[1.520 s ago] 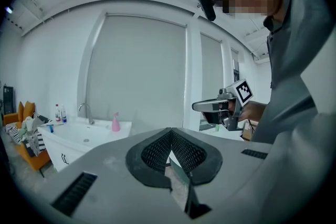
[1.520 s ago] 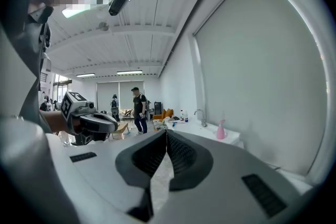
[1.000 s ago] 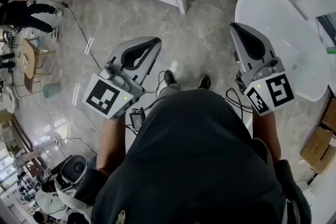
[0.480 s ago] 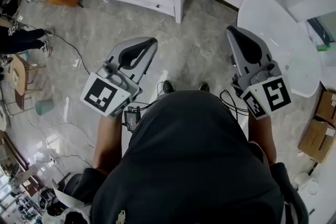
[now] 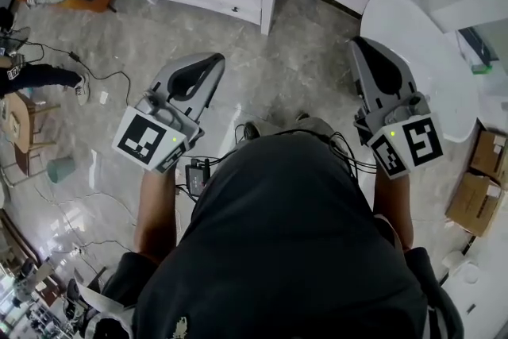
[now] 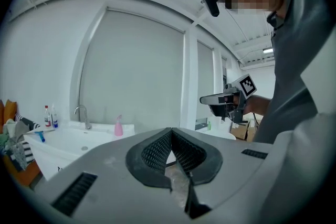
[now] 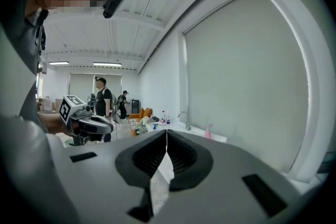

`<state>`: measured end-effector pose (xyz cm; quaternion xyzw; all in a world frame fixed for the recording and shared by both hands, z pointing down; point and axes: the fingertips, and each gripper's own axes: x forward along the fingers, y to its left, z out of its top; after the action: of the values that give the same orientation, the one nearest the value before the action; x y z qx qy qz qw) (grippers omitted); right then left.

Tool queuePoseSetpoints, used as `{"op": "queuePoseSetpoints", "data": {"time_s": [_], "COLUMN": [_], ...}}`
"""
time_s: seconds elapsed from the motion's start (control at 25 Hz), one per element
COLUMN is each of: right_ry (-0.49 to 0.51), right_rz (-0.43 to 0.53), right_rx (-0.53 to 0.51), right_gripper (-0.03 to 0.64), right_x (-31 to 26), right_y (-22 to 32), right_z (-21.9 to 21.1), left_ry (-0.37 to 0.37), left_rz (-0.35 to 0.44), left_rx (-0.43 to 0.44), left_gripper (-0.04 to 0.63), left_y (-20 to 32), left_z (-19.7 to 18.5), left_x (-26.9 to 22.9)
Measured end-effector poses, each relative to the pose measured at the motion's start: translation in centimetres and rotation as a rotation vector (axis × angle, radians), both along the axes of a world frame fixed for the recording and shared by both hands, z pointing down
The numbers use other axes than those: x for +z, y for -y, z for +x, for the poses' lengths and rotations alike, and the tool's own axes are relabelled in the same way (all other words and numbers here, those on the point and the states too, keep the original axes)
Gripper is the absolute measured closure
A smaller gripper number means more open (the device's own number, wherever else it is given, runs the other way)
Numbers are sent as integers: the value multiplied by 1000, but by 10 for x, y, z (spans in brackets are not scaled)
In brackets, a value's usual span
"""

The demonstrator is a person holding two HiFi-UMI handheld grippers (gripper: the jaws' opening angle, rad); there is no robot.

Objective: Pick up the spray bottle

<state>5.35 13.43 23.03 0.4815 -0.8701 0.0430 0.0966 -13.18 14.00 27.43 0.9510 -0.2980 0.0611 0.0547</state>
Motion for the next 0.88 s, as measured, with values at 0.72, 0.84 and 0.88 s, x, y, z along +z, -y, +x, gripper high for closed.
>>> {"op": "queuePoseSetpoints", "data": {"time_s": [0.72, 0.84, 0.88], "right_ry": [27, 37, 40], "right_rz": [-43, -47, -49], "right_rx": [-166, -182, -187], "right_gripper": [609, 609, 609], "right_x": [21, 25, 26], "right_y": [115, 123, 126], "right_z": [87, 103, 108], "left_ry": [67, 70, 62], "left_rz": [-49, -50, -45], "left_rx": [-91, -98, -94], "left_gripper": [591, 591, 591], "left_y": [77, 86, 88], "left_z": [118, 139, 146], "left_x": [5, 6, 4]}}
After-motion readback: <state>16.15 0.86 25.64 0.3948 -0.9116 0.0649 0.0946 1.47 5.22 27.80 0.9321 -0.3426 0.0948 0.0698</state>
